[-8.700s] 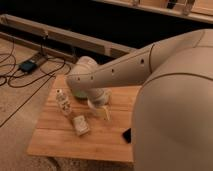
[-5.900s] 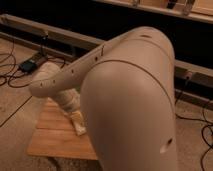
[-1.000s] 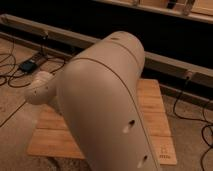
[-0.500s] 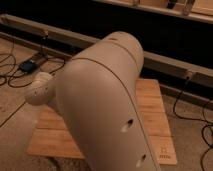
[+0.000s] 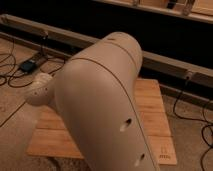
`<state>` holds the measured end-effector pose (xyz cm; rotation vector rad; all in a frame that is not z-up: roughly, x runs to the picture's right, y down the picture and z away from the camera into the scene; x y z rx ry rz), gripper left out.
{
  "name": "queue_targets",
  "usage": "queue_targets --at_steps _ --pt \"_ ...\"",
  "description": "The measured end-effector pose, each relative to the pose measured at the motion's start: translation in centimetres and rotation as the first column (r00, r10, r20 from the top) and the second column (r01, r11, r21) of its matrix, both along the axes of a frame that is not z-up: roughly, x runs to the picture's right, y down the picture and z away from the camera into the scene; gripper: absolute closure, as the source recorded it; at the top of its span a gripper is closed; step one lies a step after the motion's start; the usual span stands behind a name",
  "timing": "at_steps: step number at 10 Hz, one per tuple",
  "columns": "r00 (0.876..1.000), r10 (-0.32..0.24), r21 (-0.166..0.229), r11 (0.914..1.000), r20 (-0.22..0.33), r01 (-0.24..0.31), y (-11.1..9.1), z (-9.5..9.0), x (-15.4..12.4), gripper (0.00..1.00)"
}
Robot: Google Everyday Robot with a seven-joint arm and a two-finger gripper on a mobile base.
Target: Knock the bottle over
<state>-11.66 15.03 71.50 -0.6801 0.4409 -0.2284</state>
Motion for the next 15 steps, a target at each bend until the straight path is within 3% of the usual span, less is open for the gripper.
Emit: queue_targets --at_steps 1,4,7,12,15 --pt "1.0 -0.002 0.002 1.0 0.017 0.002 -0.1 -0.1 0.1 0.8" --pt "0.984 0.047 0.024 0.9984 0.172 -0.052 -2.3 -2.4 0.7 0.49" --pt "0.97 0.074 0.027 0.9962 0.234 -0.082 -3.9 -3.3 1.3 0.22" --pt "0.962 0.028 0.102 0.9931 0.27 -0.058 -5.4 -1.3 0.2 0.2" --pt "0.959 0.025 0.108 0.9924 0.282 -0.057 -6.7 0.9 -2.6 0.2"
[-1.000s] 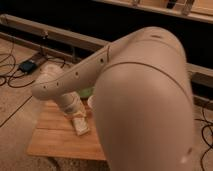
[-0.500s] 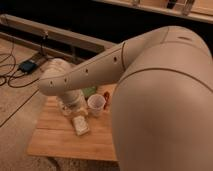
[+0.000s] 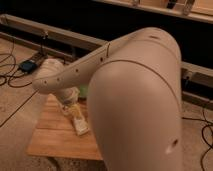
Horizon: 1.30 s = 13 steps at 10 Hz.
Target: Knock the bottle over
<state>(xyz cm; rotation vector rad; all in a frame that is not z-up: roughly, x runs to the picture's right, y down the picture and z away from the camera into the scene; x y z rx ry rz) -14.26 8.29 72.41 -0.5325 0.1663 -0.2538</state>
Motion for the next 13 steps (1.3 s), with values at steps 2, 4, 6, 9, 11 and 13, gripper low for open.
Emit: queue_targets --at_steps 2,4,6,9,11,13 --pt "1.0 -0.007 0.027 0.9996 0.008 0.006 -0.8 0.7 -1.7 0.3" --pt "1.0 -0.006 0.07 0.9975 0.003 0.005 -1.6 1.2 -2.7 0.5" --pt "1.0 -0.011 0.089 0.996 0.0 0.011 -2.2 1.8 -3.9 0.68" --pt "1.0 0.004 0.103 0.9947 -0.002 -0.004 -2.7 3.8 -3.8 0.98" --pt "1.0 0.013 0.113 0.9935 -0.001 -0.012 -2.8 4.8 -3.9 1.0" --pt "1.0 0.008 0.12 0.9928 0.004 -0.009 -3.0 5.7 -5.2 1.0"
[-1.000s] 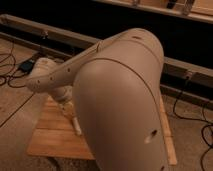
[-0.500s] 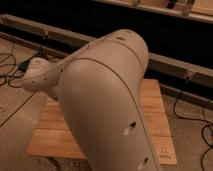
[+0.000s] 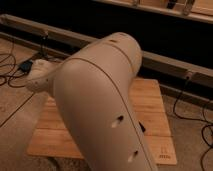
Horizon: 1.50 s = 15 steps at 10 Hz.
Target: Knock the bottle over
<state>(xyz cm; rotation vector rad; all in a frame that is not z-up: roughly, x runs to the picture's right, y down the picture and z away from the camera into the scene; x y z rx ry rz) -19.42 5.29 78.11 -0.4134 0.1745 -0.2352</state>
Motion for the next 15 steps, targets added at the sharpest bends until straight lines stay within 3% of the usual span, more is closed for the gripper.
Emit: queue_targets --at_steps 3,9,11,15 --pt "1.0 -0.012 0.01 0.9999 0.015 0.012 -0.4 0.0 -2.4 1.0" --pt "0.997 -0.07 0.029 0.9972 0.025 0.069 0.8 -3.1 -7.8 1.0" --pt "0.997 -0.071 0.033 0.9969 -0.006 0.071 0.6 -4.7 -7.0 1.0" --pt "0.995 -0.041 -0.033 0.9987 -0.091 0.038 1.2 -6.1 -1.7 1.0"
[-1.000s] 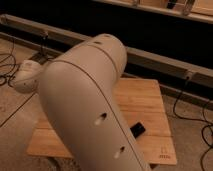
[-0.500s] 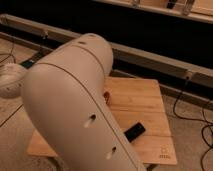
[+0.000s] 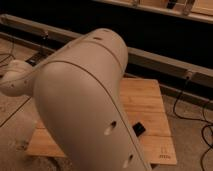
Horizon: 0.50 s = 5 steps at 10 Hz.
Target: Knock the bottle over
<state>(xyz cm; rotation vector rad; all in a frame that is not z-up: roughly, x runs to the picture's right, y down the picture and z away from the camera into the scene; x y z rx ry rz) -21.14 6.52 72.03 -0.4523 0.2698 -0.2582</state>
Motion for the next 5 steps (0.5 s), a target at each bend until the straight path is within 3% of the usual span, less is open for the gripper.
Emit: queue_targets --at_steps 5 --pt "0.998 0.024 -0.055 0.9981 -0.053 -0.027 -0.2 0.5 1.4 1.0"
